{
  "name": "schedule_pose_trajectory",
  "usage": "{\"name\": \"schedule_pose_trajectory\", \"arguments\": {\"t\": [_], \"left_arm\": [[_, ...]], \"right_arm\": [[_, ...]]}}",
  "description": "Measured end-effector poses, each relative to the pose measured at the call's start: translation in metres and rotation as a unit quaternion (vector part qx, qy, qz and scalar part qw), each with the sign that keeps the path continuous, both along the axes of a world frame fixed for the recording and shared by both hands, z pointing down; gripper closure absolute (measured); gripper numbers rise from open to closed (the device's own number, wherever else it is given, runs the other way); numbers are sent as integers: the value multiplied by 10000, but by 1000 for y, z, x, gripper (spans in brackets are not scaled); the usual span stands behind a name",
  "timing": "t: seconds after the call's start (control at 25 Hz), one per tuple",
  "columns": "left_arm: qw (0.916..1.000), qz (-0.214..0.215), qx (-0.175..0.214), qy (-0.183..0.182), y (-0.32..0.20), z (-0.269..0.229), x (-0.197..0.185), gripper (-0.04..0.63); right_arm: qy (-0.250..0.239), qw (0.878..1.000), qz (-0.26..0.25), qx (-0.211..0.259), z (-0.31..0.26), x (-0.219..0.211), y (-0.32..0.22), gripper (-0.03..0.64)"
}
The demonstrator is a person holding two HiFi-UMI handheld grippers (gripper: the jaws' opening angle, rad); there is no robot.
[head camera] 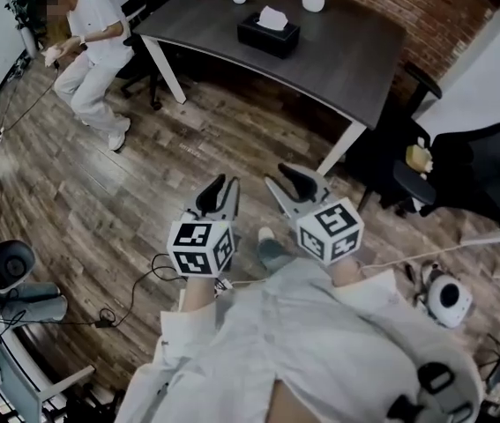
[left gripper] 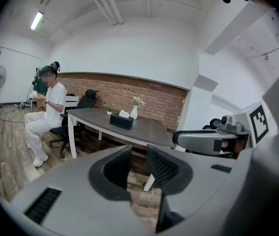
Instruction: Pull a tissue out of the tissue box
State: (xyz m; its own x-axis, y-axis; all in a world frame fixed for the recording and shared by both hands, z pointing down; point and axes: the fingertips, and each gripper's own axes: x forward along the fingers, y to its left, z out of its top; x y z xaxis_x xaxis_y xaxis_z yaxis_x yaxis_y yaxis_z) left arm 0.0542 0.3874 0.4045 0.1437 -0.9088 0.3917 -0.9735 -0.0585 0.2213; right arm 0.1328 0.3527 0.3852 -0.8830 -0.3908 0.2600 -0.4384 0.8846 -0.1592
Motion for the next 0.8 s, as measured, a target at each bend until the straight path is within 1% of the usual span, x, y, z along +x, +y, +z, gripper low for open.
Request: {"name": "schedule_pose_trajectory", "arguments": {"t": [0.08,0.2,0.36,0.48,0.6,0.8], "left_arm": [[10000,-42,23,-43,-28,-4,-8,510],[10000,-11,23,-71,-66,-9,-15,469],[9999,-22,73,-115,-108,-16,-22,464],[9999,-51,-4,-110,-130,-16,-27,465],[9998,-48,-121,-115,-145,-12,-33,465],[9994,216,-271,-52,-173,-4,-36,465]], "right_arm": [[13,10000,-85,16,-2,-8,-26,509],[21,9999,-128,38,-4,-16,-61,509],[-44,9998,-134,125,-12,-25,-106,510],[-42,9999,-103,77,-14,-29,-132,510],[-64,9999,-84,-43,-10,-31,-147,509],[-66,9995,74,-285,7,-32,-171,511]]}}
